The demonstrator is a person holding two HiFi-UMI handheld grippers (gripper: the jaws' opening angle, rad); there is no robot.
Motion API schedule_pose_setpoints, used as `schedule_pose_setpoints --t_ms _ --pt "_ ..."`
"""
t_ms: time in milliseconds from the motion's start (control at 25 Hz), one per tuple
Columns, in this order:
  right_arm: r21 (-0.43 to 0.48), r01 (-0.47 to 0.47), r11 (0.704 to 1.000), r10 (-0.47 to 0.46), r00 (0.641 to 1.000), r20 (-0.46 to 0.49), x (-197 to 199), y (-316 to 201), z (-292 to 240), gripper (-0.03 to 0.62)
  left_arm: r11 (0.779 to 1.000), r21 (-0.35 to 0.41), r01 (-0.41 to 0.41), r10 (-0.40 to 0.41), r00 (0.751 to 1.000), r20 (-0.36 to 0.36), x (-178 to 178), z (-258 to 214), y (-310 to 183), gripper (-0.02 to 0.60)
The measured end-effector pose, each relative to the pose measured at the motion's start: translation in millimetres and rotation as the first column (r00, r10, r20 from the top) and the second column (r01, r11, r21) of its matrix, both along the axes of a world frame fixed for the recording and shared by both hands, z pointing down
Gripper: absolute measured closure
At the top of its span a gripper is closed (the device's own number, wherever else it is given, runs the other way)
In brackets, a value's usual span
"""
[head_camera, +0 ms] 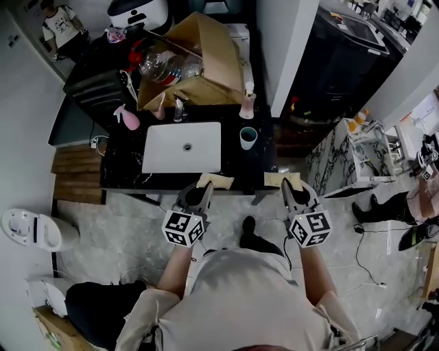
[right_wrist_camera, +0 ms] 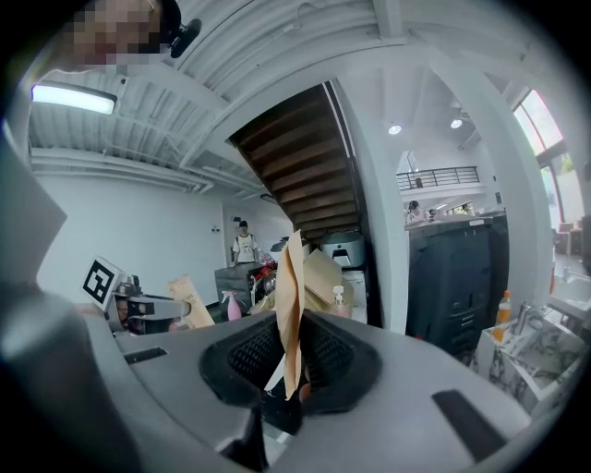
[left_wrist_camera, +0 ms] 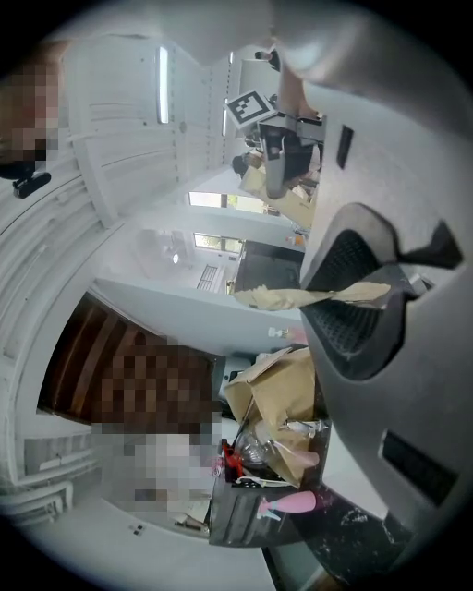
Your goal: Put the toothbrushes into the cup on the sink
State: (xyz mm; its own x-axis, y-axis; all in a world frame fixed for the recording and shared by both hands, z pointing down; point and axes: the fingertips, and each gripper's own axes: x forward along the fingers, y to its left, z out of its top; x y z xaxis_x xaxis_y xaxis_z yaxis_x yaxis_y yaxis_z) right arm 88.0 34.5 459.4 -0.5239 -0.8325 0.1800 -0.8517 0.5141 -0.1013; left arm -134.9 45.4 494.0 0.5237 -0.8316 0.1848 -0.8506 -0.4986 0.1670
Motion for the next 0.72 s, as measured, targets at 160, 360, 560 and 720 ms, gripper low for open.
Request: schedule_pose_setpoints --t_ms 160,360,560,720 --pt "-0.020 0.025 0.999 -0.025 1.000 0.005 6 -40 4 0.533 1.000 -0.019 0.020 -0.020 1.000 0.009 7 1 -35 0.546" --pt "-0.041 0.072 0.997 -0.072 0.997 0.002 11 -84 12 0.534 0.997 -0.048 0.056 -0.056 0.998 0.019 15 9 -71 0.546" --pt "-0.062 0.118 0.991 -0.117 0.993 0.015 22 -129 19 0.533 0.992 -0.071 0.101 -0.098 0.995 0.034 28 15 -106 0.546" --pt "-0.081 0.164 0.983 -0.163 0.986 0.018 26 -155 29 0.533 0.988 -0.078 0.135 -0.132 0.990 0.045 36 19 -126 0.546"
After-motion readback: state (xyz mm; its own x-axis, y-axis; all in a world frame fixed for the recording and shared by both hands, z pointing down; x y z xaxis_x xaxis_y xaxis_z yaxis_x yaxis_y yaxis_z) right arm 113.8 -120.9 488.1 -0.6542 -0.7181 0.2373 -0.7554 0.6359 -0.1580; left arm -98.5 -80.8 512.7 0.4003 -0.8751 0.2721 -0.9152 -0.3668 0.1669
